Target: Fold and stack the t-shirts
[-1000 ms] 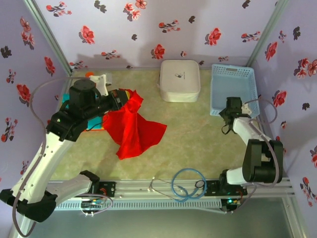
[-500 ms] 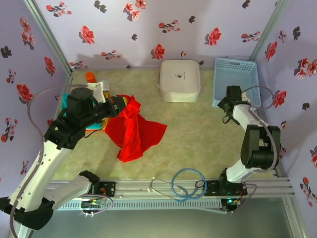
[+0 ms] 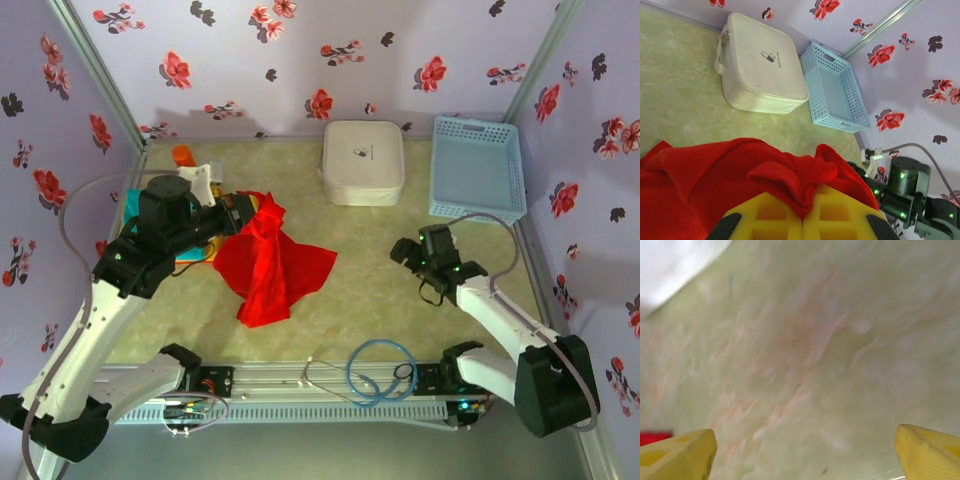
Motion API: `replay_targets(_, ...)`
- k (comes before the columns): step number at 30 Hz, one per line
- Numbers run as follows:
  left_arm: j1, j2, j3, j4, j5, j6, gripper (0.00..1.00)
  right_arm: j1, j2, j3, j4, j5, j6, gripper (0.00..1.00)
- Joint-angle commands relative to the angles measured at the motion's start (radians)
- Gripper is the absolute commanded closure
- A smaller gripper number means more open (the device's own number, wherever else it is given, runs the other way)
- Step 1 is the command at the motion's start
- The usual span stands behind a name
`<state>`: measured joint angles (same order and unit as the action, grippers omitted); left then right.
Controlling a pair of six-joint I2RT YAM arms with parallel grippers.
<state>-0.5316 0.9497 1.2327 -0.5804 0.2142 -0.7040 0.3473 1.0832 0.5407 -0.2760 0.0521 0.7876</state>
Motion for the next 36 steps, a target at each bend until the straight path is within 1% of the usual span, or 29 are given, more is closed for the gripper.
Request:
replay_targets(1, 0.007, -0.011, -0.004, 0.033, 0.020, 0.026, 1.00, 0.085, 0.046, -0.019, 0.131, -0.037, 0.085, 0.09)
replay_targets(3, 0.007, -0.017, -0.004, 0.033, 0.028, 0.037, 1.00, 0.155, 0.111, -0.009, 0.181, -0.024, 0.116, 0.10)
replay_targets(6, 0.008, -0.025, -0.005, 0.025, 0.027, 0.037, 1.00, 0.281, 0.251, 0.054, 0.254, 0.014, 0.146, 0.11)
replay_targets(8, 0.008, -0.025, 0.000, 0.016, 0.030, 0.030, 1.00, 0.355, 0.352, 0.134, 0.243, 0.057, 0.149, 0.10)
replay_targets(10, 0.008, -0.027, 0.006, -0.003, 0.030, 0.029, 1.00, 0.403, 0.465, 0.245, 0.172, 0.114, 0.147, 0.10)
replay_targets(12, 0.008, -0.031, 0.012, -0.024, 0.029, 0.038, 1.00, 0.421, 0.547, 0.314, 0.122, 0.154, 0.174, 0.10)
replay_targets(13, 0.008, -0.035, 0.014, -0.036, 0.030, 0.040, 1.00, 0.423, 0.582, 0.332, 0.129, 0.150, 0.187, 0.10)
replay_targets(16, 0.008, -0.049, 0.029, -0.074, 0.030, 0.050, 1.00, 0.437, 0.644, 0.353, 0.208, 0.116, 0.210, 0.10)
replay_targets(21, 0.012, -0.062, 0.022, -0.091, 0.028, 0.059, 1.00, 0.485, 0.751, 0.470, 0.157, 0.132, 0.217, 0.12)
replay_targets(24, 0.011, -0.068, 0.014, -0.090, 0.030, 0.049, 1.00, 0.519, 0.781, 0.495, 0.175, 0.138, 0.233, 0.14)
replay_targets(27, 0.012, -0.079, 0.016, -0.093, 0.030, 0.050, 1.00, 0.546, 0.807, 0.520, 0.185, 0.138, 0.240, 0.20)
replay_targets(28, 0.011, -0.082, 0.014, -0.093, 0.030, 0.053, 1.00, 0.552, 0.820, 0.534, 0.180, 0.133, 0.238, 0.24)
replay_targets(30, 0.012, -0.089, 0.010, -0.096, 0.030, 0.055, 1.00, 0.562, 0.837, 0.550, 0.172, 0.132, 0.234, 0.27)
replay_targets(32, 0.013, -0.094, 0.007, -0.107, 0.030, 0.054, 1.00, 0.572, 0.847, 0.564, 0.166, 0.134, 0.231, 0.36)
replay_targets(36, 0.013, -0.122, -0.006, -0.118, 0.030, 0.052, 1.00, 0.591, 0.851, 0.604, 0.130, 0.147, 0.210, 0.41)
